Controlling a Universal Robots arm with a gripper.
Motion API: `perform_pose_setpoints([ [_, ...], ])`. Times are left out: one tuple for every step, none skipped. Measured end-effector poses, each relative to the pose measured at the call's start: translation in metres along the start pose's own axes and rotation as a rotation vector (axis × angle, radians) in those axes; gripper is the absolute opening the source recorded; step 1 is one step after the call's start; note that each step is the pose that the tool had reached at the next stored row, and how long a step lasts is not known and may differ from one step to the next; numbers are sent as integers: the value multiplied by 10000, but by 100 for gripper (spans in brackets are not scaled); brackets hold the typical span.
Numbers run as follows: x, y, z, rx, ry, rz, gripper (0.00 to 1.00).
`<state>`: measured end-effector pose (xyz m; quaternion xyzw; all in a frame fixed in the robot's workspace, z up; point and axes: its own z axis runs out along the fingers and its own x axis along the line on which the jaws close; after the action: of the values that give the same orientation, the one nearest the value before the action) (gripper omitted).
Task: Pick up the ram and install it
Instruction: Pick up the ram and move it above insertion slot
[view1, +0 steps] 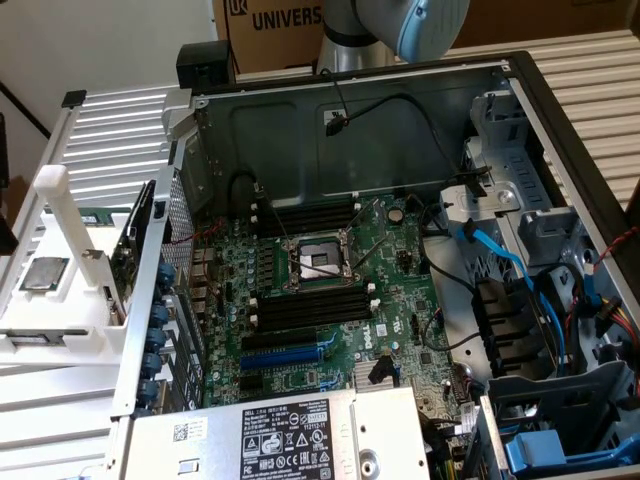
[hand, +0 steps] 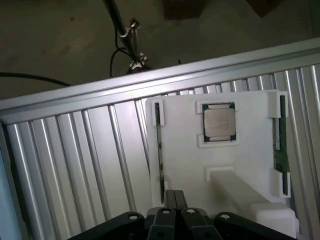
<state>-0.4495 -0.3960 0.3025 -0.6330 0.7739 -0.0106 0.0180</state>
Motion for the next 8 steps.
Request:
perform_pose_setpoints([
  [5, 0, 18, -1, -3, -70, 10],
  [10, -1, 36, -2, -5, -127, 10],
  [16, -1, 55, -1, -7, -170, 10],
  [21, -2, 73, -2, -8, -196, 10],
  [25, -1, 91, -4, -8, -216, 10],
  [28, -1, 108, -4, -8, -226, 10],
  [30, -1, 126, -4, -9, -232, 10],
  [33, -1, 145, -3, -9, -236, 10],
])
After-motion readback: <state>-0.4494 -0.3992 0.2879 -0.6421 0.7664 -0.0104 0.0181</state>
